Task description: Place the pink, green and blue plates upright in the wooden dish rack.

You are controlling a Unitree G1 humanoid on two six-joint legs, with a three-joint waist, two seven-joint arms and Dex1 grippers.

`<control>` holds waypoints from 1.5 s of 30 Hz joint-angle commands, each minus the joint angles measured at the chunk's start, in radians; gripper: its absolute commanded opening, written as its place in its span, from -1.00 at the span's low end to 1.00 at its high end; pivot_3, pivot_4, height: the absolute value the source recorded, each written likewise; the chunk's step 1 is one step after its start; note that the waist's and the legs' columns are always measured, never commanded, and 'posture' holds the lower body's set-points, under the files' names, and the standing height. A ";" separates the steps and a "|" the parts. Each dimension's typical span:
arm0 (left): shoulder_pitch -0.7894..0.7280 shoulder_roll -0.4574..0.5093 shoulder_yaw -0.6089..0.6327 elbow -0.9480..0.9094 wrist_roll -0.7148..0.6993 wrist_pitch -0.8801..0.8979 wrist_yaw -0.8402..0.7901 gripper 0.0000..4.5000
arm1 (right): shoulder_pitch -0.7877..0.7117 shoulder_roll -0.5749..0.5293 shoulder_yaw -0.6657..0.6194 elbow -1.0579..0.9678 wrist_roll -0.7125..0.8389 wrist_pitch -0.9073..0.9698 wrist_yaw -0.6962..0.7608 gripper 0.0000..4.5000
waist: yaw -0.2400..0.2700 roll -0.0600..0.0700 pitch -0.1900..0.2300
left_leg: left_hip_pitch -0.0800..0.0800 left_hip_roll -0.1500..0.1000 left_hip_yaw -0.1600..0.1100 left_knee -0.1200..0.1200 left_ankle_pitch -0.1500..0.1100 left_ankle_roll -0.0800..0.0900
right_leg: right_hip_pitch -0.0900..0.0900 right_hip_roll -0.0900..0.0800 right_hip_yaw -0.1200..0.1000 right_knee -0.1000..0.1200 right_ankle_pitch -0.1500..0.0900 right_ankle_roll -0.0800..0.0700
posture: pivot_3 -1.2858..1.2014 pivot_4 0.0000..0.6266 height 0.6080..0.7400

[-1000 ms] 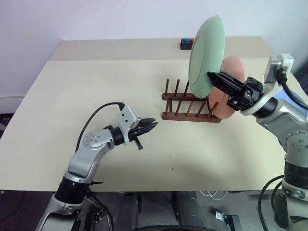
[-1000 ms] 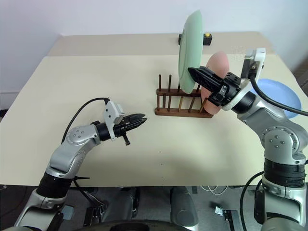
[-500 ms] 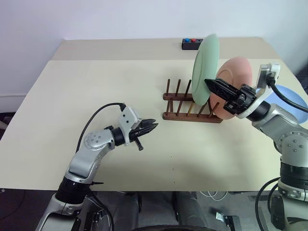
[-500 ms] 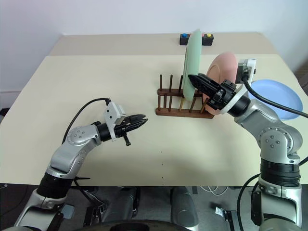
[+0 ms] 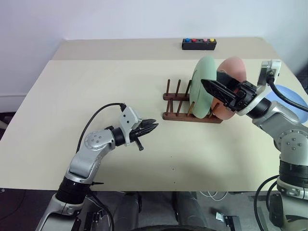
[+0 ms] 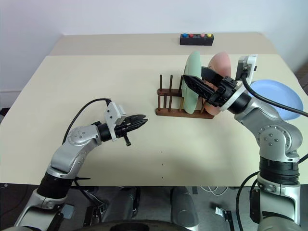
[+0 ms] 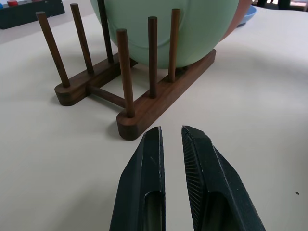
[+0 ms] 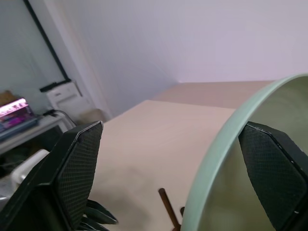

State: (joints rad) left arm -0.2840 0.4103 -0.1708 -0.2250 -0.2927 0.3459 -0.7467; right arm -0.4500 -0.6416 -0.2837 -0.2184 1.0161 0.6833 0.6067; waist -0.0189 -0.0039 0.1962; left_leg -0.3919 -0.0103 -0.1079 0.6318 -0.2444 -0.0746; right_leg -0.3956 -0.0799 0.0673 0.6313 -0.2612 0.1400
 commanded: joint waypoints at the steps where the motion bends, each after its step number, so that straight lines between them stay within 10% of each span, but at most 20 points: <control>1: -0.005 0.000 0.006 -0.033 -0.006 0.000 0.000 -0.73 | -0.051 -0.024 -0.025 -0.061 -0.037 -0.043 0.009 0.98 | 0.000 0.000 0.000 | 0.000 0.000 0.000 0.000 0.000 0.000 | 0.000 0.000 0.000 0.000 0.000 0.000 | 0.03 -0.52 0.91; 45: -0.008 -0.005 -0.006 -0.020 0.000 -0.003 -0.008 -0.73 | -0.041 -0.108 0.026 -0.088 -0.350 -0.087 0.129 0.98 | 0.001 0.000 0.000 | -0.001 0.000 0.000 -0.001 0.000 0.000 | -0.001 0.000 0.000 -0.001 0.000 0.000 | 0.03 -0.52 0.91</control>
State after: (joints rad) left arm -0.2841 0.4076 -0.1789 -0.2250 -0.2923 0.3460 -0.7557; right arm -0.4765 -0.7294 -0.2428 -0.2901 0.6755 0.6222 0.7328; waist -0.0175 -0.0040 0.1963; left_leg -0.3926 -0.0103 -0.1079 0.6313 -0.2444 -0.0746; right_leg -0.3963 -0.0800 0.0673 0.6307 -0.2612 0.1399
